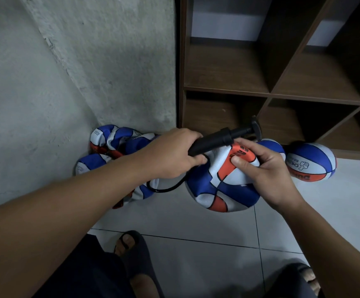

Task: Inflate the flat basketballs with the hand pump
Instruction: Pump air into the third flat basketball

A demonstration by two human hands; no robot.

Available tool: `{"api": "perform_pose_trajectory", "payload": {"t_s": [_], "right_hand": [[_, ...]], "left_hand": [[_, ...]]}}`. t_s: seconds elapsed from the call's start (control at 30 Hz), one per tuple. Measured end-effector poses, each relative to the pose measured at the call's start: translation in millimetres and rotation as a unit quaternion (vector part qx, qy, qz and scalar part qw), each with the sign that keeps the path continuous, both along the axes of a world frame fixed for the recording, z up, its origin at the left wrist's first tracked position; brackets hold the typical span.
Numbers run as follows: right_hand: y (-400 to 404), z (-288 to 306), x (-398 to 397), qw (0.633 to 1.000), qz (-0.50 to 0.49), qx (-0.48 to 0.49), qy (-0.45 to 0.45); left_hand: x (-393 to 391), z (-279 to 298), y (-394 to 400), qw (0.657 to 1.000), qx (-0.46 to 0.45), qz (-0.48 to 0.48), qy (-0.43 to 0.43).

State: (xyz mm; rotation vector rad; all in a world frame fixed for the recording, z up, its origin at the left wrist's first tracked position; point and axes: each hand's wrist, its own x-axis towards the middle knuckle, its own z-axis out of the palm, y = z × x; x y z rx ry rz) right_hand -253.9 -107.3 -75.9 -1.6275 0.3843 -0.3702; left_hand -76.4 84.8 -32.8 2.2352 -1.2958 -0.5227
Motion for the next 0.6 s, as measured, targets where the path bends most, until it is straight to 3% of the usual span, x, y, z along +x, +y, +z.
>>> {"api": "perform_pose_trajectory", "payload": {"t_s": [0.43, 0.6], "right_hand": [[-3, 14, 5, 0.994, 0.054, -0.088, 0.034], [-5, 13, 6, 0.965, 0.157, -0.161, 0.134]], "left_hand": [[-9, -17, 5, 0.998, 0.025, -0.019, 0.06], [-7, -17, 5, 0.996, 0.025, -0.023, 0.079]]}}
